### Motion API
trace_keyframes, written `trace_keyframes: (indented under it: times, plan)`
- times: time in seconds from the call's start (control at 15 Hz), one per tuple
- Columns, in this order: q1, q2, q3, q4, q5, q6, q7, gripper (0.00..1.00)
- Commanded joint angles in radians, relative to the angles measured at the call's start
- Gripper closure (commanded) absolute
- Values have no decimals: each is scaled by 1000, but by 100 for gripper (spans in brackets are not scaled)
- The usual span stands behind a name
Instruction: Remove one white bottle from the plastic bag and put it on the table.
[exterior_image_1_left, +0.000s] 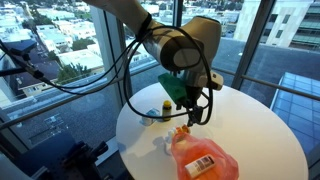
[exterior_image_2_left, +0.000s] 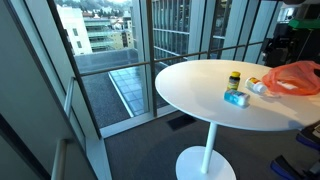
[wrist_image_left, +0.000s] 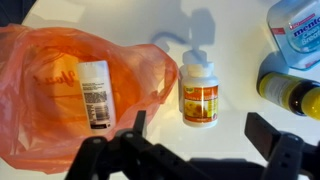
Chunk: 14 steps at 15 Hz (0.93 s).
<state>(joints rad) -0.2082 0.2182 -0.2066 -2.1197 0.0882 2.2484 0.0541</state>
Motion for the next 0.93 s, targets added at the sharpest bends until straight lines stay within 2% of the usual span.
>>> trace_keyframes:
  times: [0.0, 0.33, 0.6, 0.87]
  plan:
    - [8, -120, -8, -58, -77, -80, 2, 0]
    - [25, -269, 8, -135, -195, -142, 19, 0]
    - [30, -381, 21, -182, -177, -193, -14, 0]
    - [28, -437, 29, -199, -175, -231, -17, 0]
